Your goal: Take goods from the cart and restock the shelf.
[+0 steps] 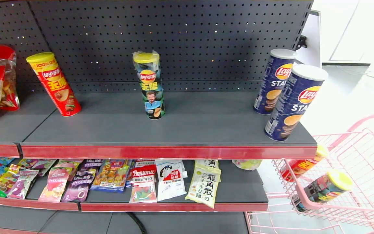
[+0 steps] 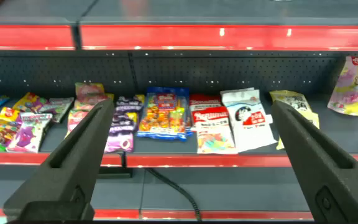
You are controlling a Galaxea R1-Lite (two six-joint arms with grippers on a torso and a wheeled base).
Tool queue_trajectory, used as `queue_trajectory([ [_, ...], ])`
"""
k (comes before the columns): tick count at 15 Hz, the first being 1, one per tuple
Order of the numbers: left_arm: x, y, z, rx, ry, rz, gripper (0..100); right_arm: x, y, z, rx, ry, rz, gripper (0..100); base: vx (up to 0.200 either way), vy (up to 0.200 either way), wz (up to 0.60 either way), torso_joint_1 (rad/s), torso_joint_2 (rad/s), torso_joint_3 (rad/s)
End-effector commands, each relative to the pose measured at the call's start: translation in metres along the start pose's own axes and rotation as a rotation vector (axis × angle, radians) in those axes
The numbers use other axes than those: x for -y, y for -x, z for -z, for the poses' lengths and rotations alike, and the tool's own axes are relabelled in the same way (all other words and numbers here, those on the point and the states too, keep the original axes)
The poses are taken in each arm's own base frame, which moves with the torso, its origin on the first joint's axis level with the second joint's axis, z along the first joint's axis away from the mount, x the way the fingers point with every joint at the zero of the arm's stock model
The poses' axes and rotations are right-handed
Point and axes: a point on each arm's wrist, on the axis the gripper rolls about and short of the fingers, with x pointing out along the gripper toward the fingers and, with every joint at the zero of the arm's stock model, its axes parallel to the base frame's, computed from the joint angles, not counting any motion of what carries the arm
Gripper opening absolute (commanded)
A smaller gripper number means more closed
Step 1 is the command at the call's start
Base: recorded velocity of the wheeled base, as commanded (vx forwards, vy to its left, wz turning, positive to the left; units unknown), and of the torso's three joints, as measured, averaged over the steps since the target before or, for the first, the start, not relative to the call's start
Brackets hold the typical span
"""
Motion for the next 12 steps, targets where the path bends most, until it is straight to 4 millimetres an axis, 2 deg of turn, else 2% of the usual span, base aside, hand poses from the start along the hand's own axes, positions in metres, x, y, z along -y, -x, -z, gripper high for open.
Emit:
queue_trajectory([
  [1,0.0000,-0.0001,-0.0001,0.000,0.000,-0.001,100,0.0000,-0.0001,-0.0002,0.001,0.000,0.000,100,0.000,-0.200,0.00,0.002,0.00,0.002],
  [3,0.0000,-0.0001,0.0001,-0.002,0.000,-0.001,100,0.0000,-0.0001,-0.0002,0.001,-0.001,0.000,100,0.000,-0.200,0.00,0.002,0.00,0.005],
  [4,0.0000,-0.0001,0.0001,-0.002,0.000,-0.001,100,0.0000,-0.0001,-0.0002,0.001,-0.001,0.000,100,0.000,0.000,0.00,0.000,0.00,0.000],
  [12,0.0000,-0.0001,-0.0001,0.000,0.002,-0.001,100,0.0000,-0.0001,-0.0002,0.001,-0.001,0.002,100,0.000,0.000,-0.60,-0.001,0.00,0.004],
])
